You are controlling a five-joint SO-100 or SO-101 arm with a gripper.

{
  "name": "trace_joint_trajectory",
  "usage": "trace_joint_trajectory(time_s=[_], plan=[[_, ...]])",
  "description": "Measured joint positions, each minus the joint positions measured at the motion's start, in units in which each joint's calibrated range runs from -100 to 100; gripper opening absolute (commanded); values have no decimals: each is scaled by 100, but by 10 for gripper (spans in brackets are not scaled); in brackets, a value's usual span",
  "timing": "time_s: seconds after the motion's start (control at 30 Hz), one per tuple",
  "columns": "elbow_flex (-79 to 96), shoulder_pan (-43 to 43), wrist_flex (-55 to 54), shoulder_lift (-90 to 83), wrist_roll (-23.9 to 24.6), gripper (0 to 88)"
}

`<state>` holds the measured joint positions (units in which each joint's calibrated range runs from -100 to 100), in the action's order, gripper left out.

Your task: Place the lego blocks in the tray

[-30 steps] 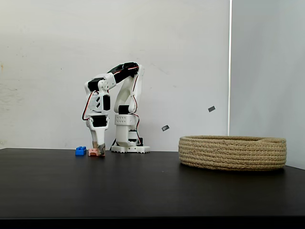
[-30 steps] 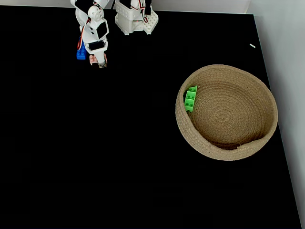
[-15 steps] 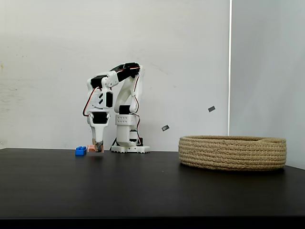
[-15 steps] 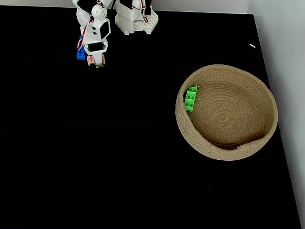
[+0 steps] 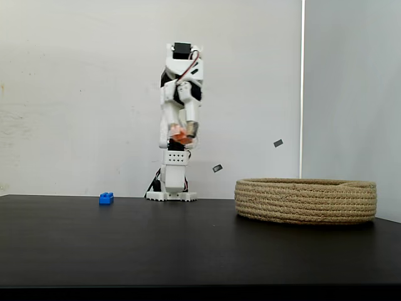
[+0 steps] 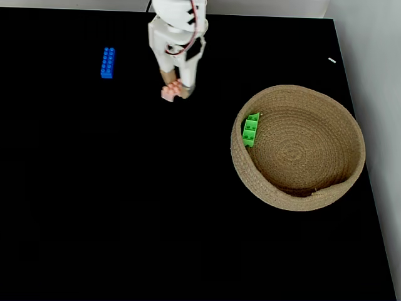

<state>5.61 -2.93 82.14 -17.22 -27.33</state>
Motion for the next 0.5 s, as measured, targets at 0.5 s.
trace_joint_trajectory(time_s=[0.5], plan=[[-1980,2353,-796,2341,59,304]])
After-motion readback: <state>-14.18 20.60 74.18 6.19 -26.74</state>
